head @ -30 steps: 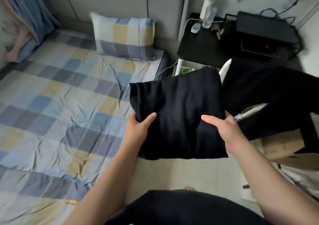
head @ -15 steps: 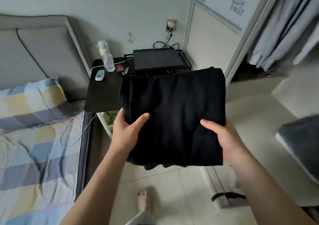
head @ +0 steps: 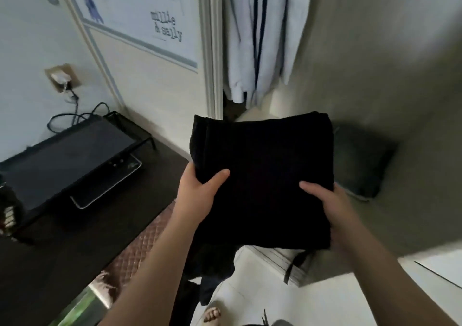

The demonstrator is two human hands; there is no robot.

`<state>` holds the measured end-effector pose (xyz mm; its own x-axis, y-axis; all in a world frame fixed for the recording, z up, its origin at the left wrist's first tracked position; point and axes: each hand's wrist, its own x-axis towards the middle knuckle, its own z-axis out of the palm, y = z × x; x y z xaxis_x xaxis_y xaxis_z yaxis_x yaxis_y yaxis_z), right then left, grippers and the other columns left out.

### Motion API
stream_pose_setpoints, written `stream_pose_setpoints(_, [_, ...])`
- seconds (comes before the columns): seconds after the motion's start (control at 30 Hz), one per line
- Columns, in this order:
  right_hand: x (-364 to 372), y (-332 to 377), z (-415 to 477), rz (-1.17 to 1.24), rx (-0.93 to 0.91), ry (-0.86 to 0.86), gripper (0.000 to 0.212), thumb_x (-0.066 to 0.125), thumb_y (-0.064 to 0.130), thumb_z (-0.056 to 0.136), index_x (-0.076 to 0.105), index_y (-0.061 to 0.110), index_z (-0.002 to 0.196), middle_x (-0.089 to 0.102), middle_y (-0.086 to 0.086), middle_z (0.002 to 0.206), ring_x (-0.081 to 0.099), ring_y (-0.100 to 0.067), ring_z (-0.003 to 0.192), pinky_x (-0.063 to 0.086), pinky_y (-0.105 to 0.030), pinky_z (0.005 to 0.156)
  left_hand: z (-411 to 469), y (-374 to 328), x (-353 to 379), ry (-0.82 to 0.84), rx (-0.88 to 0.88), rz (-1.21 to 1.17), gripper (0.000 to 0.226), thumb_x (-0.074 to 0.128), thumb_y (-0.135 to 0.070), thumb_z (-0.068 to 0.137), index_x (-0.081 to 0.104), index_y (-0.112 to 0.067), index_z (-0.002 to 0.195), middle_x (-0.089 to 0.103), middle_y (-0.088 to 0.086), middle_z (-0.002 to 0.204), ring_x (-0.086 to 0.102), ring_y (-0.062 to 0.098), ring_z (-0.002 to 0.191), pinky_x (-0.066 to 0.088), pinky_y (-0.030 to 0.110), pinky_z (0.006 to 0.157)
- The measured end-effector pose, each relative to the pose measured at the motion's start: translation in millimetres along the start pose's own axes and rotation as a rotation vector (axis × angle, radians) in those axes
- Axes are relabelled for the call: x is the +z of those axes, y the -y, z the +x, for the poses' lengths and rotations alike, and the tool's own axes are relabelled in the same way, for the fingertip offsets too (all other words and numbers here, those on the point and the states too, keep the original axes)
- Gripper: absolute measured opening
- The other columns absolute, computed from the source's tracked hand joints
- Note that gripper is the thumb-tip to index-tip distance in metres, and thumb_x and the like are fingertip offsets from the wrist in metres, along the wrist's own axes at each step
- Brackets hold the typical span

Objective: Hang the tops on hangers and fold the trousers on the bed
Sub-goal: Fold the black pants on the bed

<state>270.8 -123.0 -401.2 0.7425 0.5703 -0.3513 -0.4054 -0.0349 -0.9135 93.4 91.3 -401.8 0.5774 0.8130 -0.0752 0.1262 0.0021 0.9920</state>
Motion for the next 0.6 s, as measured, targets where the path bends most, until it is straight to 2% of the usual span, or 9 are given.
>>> stream_pose_setpoints(0.07, [-17,1,7,0.022,0.005,-0.108,0.048,0.087,0.023,0.071,0.067,0.029,0.114,0.078,0.000,0.104,0.076,-0.026,0.092,0.062,-0.033,0.065,25,6,29,0.086,-0.020,0.005,0.054,0.082,-0.046,0.076,0.061,-0.034,0.123,0.071,-0.017,0.108,0.069,0.004,0.099,0.056,0.027,0.083])
stream_pose_setpoints(0.13, [-39,2,10,0.044,0.015,-0.202,0.046,0.086,0.022,0.073,0.068,0.028,0.115,0.077,0.000,0.106,0.076,-0.026,0.093,0.062,-0.034,0.068,43,13,59,0.175,-0.039,-0.005,0.047,0.083,-0.043,0.077,0.061,-0.038,0.119,0.073,-0.019,0.105,0.070,0.001,0.094,0.057,0.024,0.079])
stream_pose_setpoints(0.23, [-72,0,19,0.055,0.038,-0.298,0.054,0.088,0.028,0.071,0.067,0.026,0.120,0.077,-0.001,0.108,0.075,-0.028,0.096,0.062,-0.039,0.073,68,23,105,0.304,-0.051,0.002,0.047,0.082,-0.043,0.079,0.061,-0.038,0.121,0.073,-0.020,0.104,0.071,-0.001,0.092,0.057,0.017,0.071])
stream_pose_setpoints(0.33, [-101,-4,39,0.083,0.054,-0.365,0.064,0.089,0.032,0.068,0.065,0.025,0.127,0.076,-0.003,0.112,0.075,-0.028,0.098,0.061,-0.043,0.080,94,29,150,0.369,-0.043,0.049,0.043,0.083,-0.037,0.082,0.060,-0.037,0.118,0.072,-0.019,0.104,0.070,-0.001,0.092,0.055,0.019,0.077])
stream_pose_setpoints(0.43, [-121,-7,68,0.110,0.074,-0.393,0.059,0.086,0.028,0.075,0.063,0.023,0.129,0.076,-0.003,0.111,0.074,-0.026,0.099,0.058,-0.043,0.087,115,37,185,0.376,-0.023,0.107,0.041,0.082,-0.033,0.083,0.058,-0.038,0.115,0.069,-0.022,0.103,0.066,-0.006,0.092,0.052,0.017,0.077])
stream_pose_setpoints(0.5, [-127,-8,92,0.114,0.077,-0.433,0.048,0.080,0.024,0.083,0.063,0.022,0.128,0.076,-0.004,0.111,0.074,-0.025,0.099,0.057,-0.045,0.092,127,41,203,0.344,0.003,0.166,0.042,0.082,-0.032,0.083,0.058,-0.034,0.117,0.066,-0.023,0.102,0.063,-0.015,0.086,0.047,0.005,0.068])
stream_pose_setpoints(0.6, [-130,-8,131,0.107,0.040,-0.500,0.028,0.075,0.016,0.088,0.068,0.029,0.111,0.075,-0.002,0.109,0.074,-0.019,0.094,0.058,-0.038,0.087,144,50,225,0.264,0.010,0.241,0.043,0.083,-0.030,0.082,0.056,-0.029,0.116,0.064,-0.023,0.097,0.058,-0.025,0.079,0.043,0.000,0.062])
